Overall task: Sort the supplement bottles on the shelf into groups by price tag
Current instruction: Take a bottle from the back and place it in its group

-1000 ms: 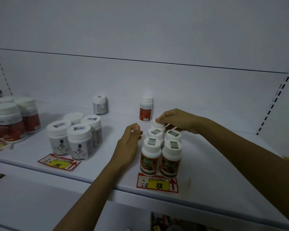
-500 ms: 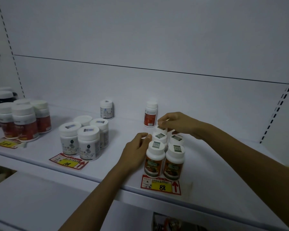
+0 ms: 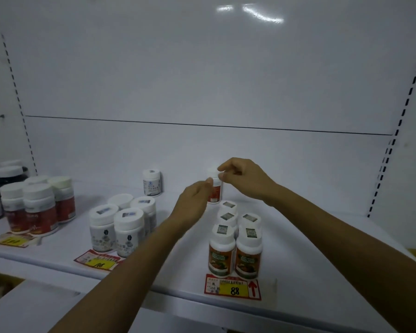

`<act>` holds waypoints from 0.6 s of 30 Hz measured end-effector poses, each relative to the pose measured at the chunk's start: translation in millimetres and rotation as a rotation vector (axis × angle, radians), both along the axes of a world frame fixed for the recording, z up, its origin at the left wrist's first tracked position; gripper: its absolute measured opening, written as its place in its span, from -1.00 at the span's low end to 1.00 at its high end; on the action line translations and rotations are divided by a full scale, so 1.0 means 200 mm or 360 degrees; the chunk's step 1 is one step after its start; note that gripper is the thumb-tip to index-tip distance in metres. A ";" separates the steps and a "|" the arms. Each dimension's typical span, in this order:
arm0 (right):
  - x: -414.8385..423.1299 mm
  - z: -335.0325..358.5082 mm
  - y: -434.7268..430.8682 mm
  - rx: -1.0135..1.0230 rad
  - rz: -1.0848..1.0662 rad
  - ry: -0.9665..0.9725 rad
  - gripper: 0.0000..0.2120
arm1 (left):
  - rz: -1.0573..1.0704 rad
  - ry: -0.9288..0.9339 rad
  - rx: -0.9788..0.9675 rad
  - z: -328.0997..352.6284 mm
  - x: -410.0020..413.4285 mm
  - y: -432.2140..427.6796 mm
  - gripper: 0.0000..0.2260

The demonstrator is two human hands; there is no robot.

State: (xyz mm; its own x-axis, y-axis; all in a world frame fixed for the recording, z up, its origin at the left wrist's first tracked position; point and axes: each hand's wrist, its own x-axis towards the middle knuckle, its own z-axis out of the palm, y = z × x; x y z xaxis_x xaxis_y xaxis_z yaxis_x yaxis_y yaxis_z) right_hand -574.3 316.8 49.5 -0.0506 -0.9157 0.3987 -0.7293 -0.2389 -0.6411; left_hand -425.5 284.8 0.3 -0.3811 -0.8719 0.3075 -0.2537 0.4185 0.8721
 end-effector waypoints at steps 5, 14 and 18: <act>0.08 0.02 -0.05 -0.0027 -0.0011 0.0007 -0.79 | 0.0136 -0.0621 -0.0591 0.18 0.12 -0.16 -0.58; 0.31 0.19 -0.33 0.0060 -0.0033 0.0127 -0.76 | 0.0234 -0.0796 -0.0734 0.29 0.64 -0.60 -0.62; 0.52 0.26 -0.55 0.0049 -0.0050 0.0242 -0.74 | 0.0254 -0.0483 -0.0519 0.23 0.75 -0.72 -0.67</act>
State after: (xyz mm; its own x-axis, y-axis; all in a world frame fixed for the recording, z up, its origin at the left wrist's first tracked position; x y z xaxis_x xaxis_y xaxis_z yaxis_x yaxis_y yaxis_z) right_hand -470.6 206.5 101.7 -0.0208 -0.9265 0.3758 -0.8252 -0.1963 -0.5296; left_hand -275.5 141.5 45.5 -0.3651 -0.8035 0.4702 -0.5603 0.5931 0.5782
